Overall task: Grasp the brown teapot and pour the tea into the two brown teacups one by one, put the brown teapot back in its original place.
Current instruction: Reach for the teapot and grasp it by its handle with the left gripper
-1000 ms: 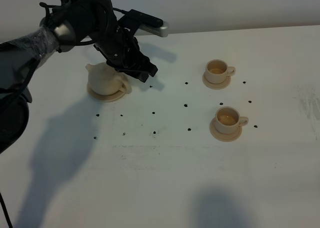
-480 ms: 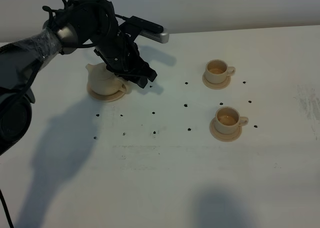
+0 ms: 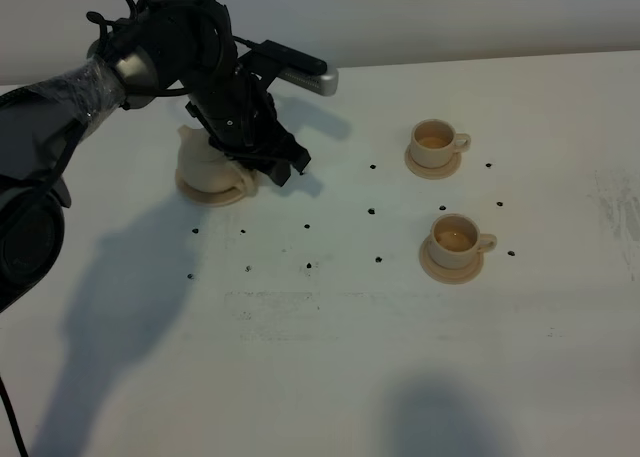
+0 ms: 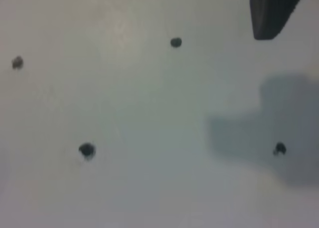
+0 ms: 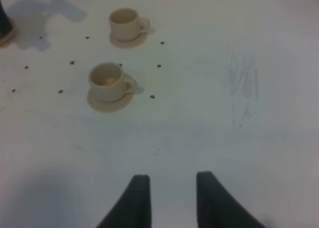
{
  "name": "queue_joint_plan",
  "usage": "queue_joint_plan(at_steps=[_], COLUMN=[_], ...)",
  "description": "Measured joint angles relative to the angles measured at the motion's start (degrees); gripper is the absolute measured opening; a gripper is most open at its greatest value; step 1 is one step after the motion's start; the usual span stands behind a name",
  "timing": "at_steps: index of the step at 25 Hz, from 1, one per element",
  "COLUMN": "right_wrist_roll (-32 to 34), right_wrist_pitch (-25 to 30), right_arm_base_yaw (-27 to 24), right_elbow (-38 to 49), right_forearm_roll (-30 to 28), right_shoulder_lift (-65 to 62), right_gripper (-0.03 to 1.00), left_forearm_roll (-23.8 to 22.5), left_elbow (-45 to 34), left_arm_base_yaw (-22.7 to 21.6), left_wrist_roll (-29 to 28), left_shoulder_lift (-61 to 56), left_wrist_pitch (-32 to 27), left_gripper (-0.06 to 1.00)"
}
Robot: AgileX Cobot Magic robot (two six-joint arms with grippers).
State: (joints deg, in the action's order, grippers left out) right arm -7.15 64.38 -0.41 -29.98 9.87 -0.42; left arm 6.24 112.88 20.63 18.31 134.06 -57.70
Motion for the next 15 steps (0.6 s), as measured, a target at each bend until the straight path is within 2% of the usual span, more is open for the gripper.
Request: queue_joint_plan(at_steps=[5,15], right_wrist_roll=[0.0,0.0], right_wrist_pitch=[0.0,0.0], right_arm_base_yaw=[0.0,0.0], right_elbow=[0.0,0.0], right_forearm_roll=[0.0,0.0], right_shoulder_lift=[0.0,0.0], right_gripper=[0.22,0.22], left_forearm_roll=[-2.5,-2.5], left_elbow=[0.0,0.0], left_arm_base_yaw=[0.0,0.0], left_wrist_roll=[0.0,0.0], left_shoulder_lift=[0.0,0.0], left_wrist_pitch=[-2.2,-2.4], left_gripper=[0.45,0.45])
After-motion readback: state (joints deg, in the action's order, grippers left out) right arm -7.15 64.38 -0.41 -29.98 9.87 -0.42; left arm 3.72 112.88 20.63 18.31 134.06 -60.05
